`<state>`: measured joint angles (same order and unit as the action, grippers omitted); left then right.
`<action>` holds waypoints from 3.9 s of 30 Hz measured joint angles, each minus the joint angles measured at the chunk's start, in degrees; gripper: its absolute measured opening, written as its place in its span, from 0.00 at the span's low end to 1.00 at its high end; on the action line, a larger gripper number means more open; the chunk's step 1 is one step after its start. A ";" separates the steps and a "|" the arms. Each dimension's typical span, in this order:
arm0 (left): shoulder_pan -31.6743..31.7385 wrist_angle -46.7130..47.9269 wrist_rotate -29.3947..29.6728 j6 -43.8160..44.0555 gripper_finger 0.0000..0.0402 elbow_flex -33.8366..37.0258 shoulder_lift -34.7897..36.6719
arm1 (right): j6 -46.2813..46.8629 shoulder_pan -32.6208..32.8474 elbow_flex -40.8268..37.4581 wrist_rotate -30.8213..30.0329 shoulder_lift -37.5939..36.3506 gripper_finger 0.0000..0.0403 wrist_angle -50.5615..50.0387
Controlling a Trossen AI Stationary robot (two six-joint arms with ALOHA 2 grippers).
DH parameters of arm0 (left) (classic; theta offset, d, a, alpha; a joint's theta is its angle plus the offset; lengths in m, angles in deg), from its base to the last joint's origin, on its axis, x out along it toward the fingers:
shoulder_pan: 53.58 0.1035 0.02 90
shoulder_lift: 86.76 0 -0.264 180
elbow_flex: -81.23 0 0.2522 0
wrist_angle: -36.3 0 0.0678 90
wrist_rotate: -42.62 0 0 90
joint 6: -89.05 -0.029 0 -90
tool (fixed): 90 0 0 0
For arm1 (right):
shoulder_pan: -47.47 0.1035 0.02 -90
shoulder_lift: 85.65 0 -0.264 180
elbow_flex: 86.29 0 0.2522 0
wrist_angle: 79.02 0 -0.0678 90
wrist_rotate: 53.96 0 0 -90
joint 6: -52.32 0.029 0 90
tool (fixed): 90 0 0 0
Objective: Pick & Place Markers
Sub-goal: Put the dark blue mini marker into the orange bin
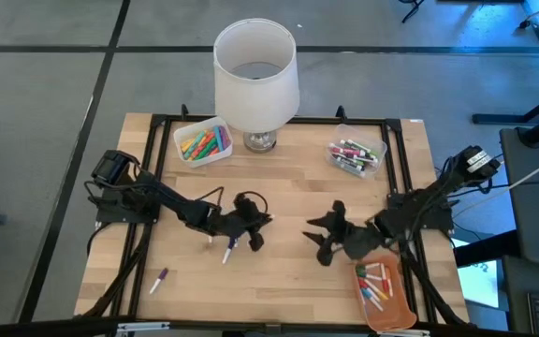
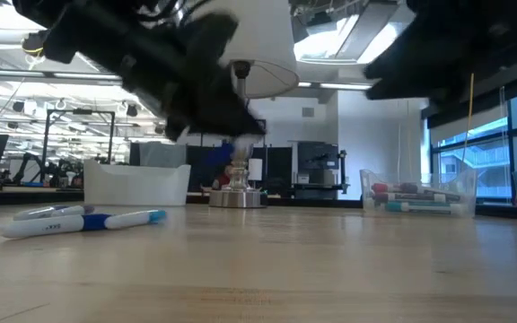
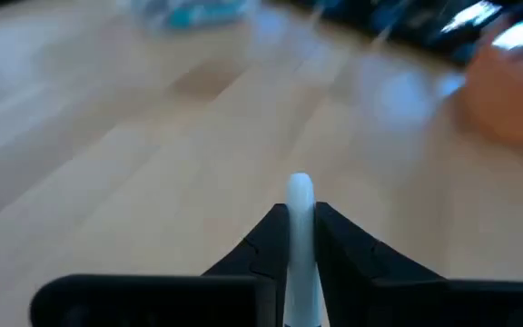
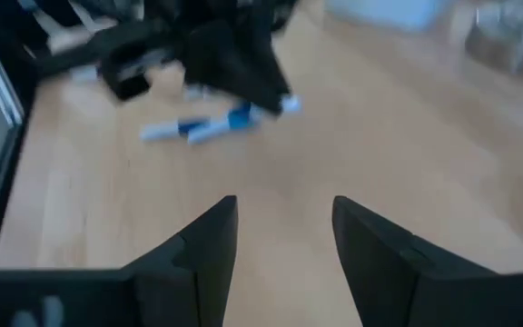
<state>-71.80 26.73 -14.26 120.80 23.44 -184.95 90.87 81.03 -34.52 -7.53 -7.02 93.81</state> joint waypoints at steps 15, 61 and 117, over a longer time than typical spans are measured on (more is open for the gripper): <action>-0.15 -34.74 -5.23 -11.30 0.10 4.19 0.11 | -19.37 -7.23 -8.25 10.74 7.23 0.45 38.47; -3.24 -1.87 -8.40 -7.64 0.33 3.90 0.22 | 3.63 -0.38 26.53 26.46 4.85 0.10 -45.56; -26.75 48.99 -20.96 63.11 0.30 3.90 15.96 | -22.51 -1.94 33.89 23.42 6.01 0.53 -63.67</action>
<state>-98.54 75.72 -35.22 183.90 27.35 -169.00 68.36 79.09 -0.63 15.89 -1.01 30.14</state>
